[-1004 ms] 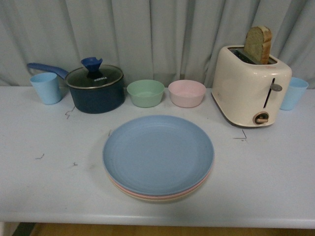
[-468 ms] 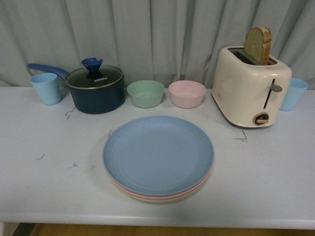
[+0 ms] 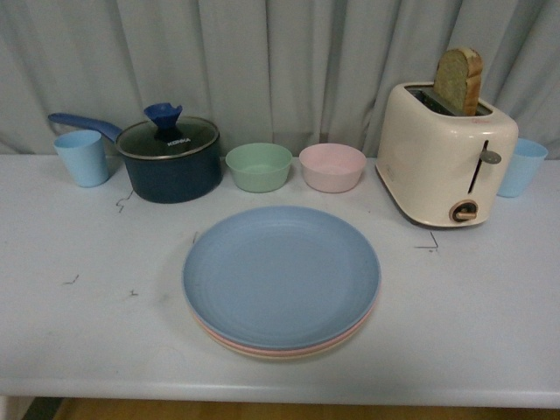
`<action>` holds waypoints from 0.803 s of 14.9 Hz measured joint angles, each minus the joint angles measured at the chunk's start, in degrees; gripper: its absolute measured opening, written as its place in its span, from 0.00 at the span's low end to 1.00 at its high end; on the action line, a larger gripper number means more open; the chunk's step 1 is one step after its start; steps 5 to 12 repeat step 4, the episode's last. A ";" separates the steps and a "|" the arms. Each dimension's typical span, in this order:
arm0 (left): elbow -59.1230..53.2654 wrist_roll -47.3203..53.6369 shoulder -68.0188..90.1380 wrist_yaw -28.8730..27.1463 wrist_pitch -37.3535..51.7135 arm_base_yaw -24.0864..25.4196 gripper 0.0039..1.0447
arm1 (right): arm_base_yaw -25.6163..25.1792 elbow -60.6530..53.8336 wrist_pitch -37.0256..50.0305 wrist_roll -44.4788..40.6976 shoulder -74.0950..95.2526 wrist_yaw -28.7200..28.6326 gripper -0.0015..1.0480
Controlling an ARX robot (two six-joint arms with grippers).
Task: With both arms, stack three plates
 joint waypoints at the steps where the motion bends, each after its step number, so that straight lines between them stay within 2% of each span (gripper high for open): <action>1: 0.00 0.00 -0.02 0.00 0.00 0.00 0.94 | 0.00 0.00 0.00 0.00 0.00 0.00 0.94; 12: 0.00 0.00 0.00 0.00 0.00 0.00 0.94 | 0.00 0.00 0.00 0.00 0.00 0.00 0.94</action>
